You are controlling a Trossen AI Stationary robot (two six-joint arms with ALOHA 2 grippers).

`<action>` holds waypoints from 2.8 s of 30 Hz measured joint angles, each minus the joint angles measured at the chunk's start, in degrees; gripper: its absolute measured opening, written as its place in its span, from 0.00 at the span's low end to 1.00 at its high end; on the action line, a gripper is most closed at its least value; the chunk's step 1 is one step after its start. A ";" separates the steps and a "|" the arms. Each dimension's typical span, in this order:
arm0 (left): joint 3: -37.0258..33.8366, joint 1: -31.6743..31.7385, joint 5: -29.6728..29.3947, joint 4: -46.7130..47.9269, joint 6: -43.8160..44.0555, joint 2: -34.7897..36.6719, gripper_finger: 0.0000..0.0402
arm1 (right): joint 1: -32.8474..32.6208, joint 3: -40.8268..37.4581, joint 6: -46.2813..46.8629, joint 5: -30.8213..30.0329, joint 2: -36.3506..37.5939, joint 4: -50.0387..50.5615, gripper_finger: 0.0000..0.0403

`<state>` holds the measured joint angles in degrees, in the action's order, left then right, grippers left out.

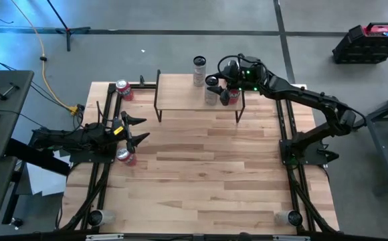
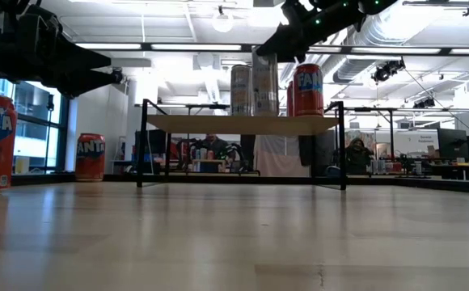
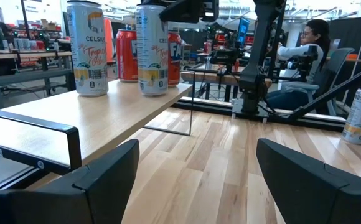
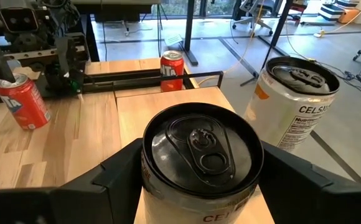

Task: Place canned beverage on shelf
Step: Adjust the bottom white soda can on the shelf

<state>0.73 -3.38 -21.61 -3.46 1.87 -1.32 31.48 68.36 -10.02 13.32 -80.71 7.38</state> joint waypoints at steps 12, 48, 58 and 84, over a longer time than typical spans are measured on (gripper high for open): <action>0.00 0.02 0.00 0.00 0.01 -0.01 0.78 | 0.02 0.02 -0.36 -0.67 -0.02 1.19 0.64; 0.00 0.02 0.00 0.00 0.00 0.00 0.78 | 0.02 0.13 -0.33 -2.12 0.13 4.25 0.74; 0.00 0.02 0.00 0.00 0.00 0.00 0.78 | 0.04 0.32 -1.15 -0.85 0.98 6.01 0.64; 0.00 0.01 0.00 0.00 0.00 0.00 0.78 | 0.02 0.13 -0.96 0.17 1.51 6.09 0.66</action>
<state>0.73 -3.36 -21.61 -3.46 1.87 -1.32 31.51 68.49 -10.98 13.49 -79.20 13.47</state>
